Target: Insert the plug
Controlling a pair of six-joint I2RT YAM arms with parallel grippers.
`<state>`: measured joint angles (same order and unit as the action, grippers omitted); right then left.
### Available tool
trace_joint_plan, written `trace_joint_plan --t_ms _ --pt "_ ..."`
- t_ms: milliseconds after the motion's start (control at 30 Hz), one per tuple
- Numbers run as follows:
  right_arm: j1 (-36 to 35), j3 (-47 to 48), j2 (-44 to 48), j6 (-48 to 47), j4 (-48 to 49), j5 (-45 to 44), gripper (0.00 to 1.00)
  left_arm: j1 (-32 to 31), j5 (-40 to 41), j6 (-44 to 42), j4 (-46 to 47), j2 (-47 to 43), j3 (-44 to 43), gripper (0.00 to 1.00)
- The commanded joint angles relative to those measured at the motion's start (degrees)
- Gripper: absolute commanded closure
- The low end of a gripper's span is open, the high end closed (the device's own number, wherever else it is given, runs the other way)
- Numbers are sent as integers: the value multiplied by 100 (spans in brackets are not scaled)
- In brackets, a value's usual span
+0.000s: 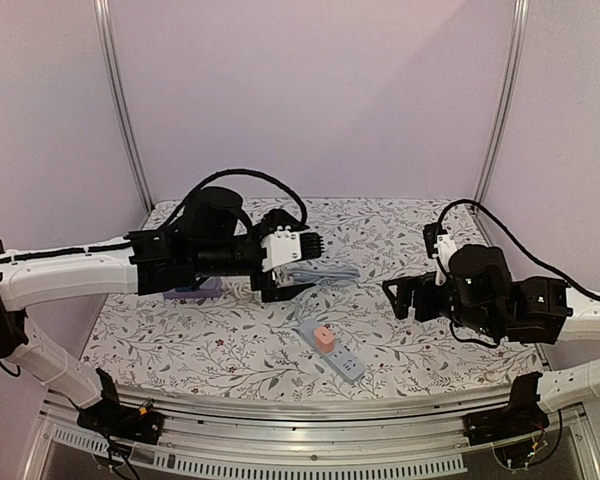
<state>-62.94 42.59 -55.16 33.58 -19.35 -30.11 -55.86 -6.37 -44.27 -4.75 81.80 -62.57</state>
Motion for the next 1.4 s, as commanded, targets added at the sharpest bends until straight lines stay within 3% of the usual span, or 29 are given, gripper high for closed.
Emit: trace_joint_plan --t_ms 0,67,133,267,467,633,900,1367 --pt "17 153 -134 31 268 -294 1 0 1169 1976 1130 -344 220 1" --pt "15 129 -213 101 327 -527 1 116 2336 3102 1175 -383 144 1" --pt "8 111 -265 163 408 -639 1 461 2689 3617 1166 -351 159 1" --pt "10 11 -340 93 730 -675 1 803 2624 3932 1741 -376 691 1" --pt "4 -92 -612 231 1129 -925 1 1591 2695 5737 1424 -405 1000 1" --pt "13 -77 -931 330 1237 -1120 1 1578 3571 6157 895 -985 1588 0" --pt "22 -574 -1282 -19 2087 -1022 1 1507 3854 6854 43 -2685 2800 1" --pt "1192 -1648 387 424 2367 693 1 1384 4800 7420 -1536 -5434 3743 0"
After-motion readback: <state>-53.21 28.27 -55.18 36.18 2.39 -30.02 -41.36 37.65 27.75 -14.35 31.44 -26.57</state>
